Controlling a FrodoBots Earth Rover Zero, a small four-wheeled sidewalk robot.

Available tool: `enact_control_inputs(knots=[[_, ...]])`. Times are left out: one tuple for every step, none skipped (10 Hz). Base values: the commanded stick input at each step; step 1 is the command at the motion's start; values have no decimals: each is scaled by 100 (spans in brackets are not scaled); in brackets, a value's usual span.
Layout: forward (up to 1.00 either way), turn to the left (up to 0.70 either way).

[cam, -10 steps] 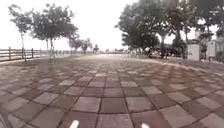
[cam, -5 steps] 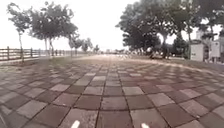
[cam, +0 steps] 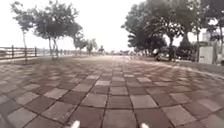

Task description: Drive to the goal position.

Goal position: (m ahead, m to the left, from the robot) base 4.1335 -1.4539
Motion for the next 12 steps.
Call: enact_control_inputs(knots=[[70, 0], [70, 0], [70, 0], [70, 0], [70, 0], [70, 0], [70, 0], [70, 0], [70, 0], [70, 0], [70, 0], [70, 0]])
